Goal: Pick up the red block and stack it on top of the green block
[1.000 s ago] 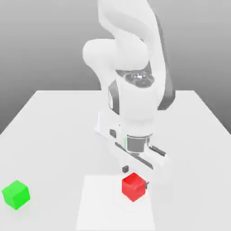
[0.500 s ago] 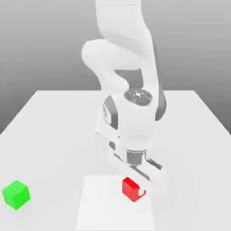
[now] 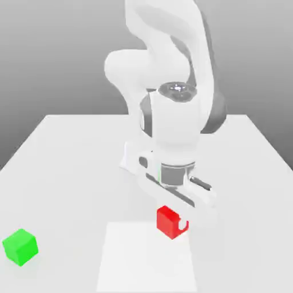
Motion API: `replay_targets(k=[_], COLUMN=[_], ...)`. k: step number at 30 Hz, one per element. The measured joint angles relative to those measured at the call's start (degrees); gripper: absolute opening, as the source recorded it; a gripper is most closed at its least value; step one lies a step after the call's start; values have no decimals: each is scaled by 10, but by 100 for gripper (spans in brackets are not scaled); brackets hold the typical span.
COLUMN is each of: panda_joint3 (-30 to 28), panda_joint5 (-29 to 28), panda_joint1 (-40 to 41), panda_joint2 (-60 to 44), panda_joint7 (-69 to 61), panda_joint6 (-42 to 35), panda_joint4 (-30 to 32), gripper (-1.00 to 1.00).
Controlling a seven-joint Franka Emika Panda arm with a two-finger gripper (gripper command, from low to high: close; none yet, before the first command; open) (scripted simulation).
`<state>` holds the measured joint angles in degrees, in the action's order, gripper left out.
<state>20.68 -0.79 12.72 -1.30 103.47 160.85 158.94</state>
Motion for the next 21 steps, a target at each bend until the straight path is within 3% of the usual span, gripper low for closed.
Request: replay_targets(k=[5,9,21], panda_joint3=[-37,-87,-200], panda_joint5=[18,29,11], panda_joint1=[-7,79,228], panda_joint2=[5,-6,-68], panda_joint7=[16,54,203], panda_joint6=[-26,-52,-119], panda_joint4=[-21,-61,-183], gripper=[-100,-100,-100])
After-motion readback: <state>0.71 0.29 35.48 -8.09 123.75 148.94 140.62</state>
